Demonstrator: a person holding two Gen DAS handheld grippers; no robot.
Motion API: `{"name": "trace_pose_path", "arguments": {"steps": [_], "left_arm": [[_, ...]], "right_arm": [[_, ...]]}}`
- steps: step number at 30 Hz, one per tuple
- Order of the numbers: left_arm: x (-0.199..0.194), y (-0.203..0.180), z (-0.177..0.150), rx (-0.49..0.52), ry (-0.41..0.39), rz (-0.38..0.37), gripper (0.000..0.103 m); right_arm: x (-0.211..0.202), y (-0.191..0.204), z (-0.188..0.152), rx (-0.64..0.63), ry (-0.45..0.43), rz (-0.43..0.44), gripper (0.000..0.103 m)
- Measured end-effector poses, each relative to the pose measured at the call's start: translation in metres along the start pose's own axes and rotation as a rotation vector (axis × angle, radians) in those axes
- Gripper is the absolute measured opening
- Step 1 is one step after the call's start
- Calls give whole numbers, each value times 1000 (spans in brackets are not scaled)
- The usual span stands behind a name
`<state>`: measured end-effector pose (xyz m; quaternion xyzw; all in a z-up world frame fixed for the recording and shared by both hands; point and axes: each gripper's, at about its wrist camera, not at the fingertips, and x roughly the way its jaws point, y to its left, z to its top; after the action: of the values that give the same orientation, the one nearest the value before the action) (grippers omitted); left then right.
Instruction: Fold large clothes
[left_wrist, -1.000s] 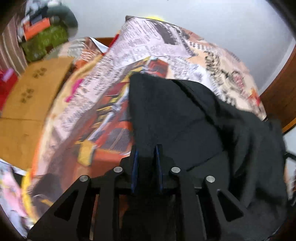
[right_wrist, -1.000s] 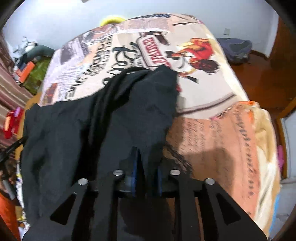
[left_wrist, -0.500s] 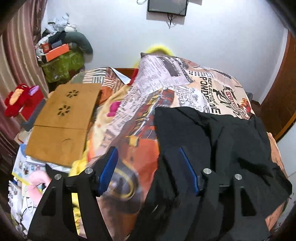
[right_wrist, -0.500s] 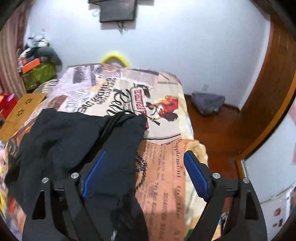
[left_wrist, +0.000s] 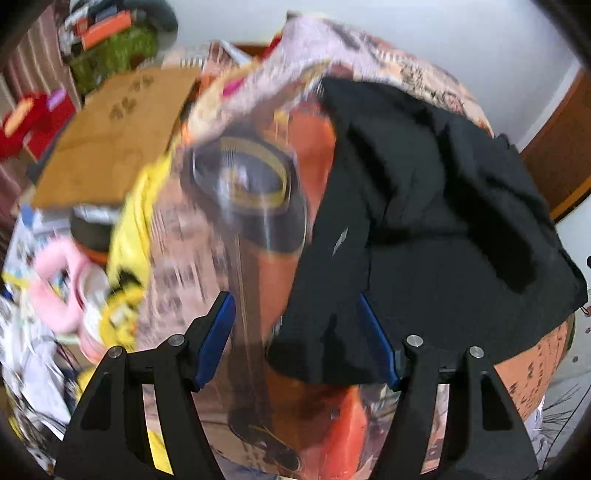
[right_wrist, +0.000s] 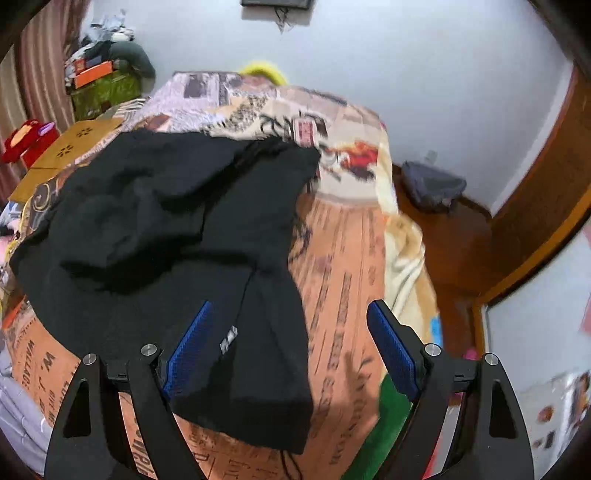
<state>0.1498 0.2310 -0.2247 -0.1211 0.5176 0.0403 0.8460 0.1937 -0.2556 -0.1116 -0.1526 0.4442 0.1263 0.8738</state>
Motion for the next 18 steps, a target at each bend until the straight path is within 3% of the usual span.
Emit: {"name": "trace_pose_path", "arguments": {"steps": [7, 9, 12, 14, 16, 18], "left_arm": [[43, 11, -24, -141, 85, -130, 66], [46, 9, -26, -142, 71, -117, 65], [40, 0, -29, -96, 22, -59, 51], [34, -7, -32, -56, 2, -36, 43], [26, -15, -35, -15, -8, -29, 32], [16, -21, -37, 8, -13, -33, 29]], "right_arm": [[39, -26, -29, 194, 109, 145, 82], [44, -28, -37, 244, 119, 195, 82], [42, -28, -43, 261, 102, 212, 82], [39, -24, -45, 252, 100, 216, 76], [32, -19, -46, 233, 98, 250, 53], [26, -16, -47, 228, 104, 285, 40]]}}
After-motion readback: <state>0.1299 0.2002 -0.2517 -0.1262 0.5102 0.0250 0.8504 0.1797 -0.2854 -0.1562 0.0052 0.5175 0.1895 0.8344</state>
